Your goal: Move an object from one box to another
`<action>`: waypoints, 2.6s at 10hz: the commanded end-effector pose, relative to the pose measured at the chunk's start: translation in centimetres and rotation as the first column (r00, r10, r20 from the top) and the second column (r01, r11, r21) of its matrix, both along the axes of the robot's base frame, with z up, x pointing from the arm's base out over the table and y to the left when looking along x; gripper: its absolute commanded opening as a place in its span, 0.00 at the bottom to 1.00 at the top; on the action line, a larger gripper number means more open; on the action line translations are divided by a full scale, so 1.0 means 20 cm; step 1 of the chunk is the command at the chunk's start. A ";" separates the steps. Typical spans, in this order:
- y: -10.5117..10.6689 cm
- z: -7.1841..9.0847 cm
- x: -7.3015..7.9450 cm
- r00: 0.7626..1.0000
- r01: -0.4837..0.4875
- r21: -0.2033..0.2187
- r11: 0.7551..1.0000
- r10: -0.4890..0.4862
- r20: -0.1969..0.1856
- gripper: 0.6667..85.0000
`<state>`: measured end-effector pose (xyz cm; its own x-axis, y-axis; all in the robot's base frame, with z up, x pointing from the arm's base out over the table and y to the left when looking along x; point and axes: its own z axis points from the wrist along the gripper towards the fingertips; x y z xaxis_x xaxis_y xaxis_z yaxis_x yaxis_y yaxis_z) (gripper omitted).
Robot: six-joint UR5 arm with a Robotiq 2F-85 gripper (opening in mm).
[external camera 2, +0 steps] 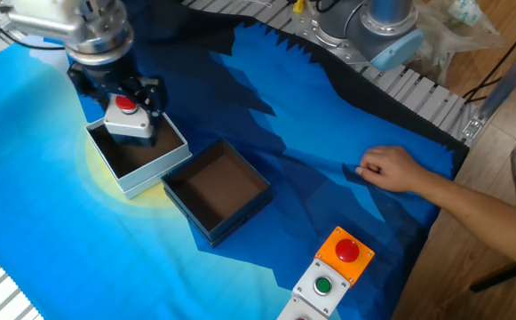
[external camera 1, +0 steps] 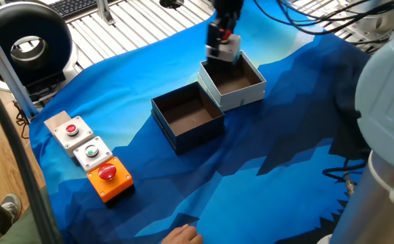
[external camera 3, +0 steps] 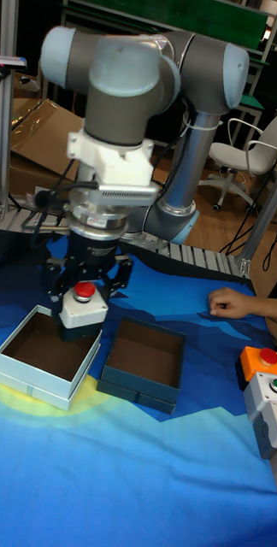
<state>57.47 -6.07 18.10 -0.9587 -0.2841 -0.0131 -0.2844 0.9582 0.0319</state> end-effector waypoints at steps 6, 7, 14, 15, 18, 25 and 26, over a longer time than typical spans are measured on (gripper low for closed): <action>0.69 -0.06 0.02 0.893 0.442 0.155 0.884 -0.450 0.018 0.00; 0.71 -0.10 0.03 0.887 0.453 0.148 0.879 -0.461 0.026 0.00; 0.73 -0.37 0.03 0.894 0.427 0.134 0.894 -0.440 0.088 0.00; 0.72 -0.41 0.02 0.896 0.420 0.132 0.898 -0.433 0.101 0.00; 0.73 -0.48 0.02 0.897 0.408 0.137 0.903 -0.424 0.124 0.00; 0.74 -0.63 -0.05 0.970 0.185 0.113 0.976 -0.200 0.136 0.74; 0.74 -0.63 -0.05 0.974 0.166 0.110 0.980 -0.180 0.136 0.78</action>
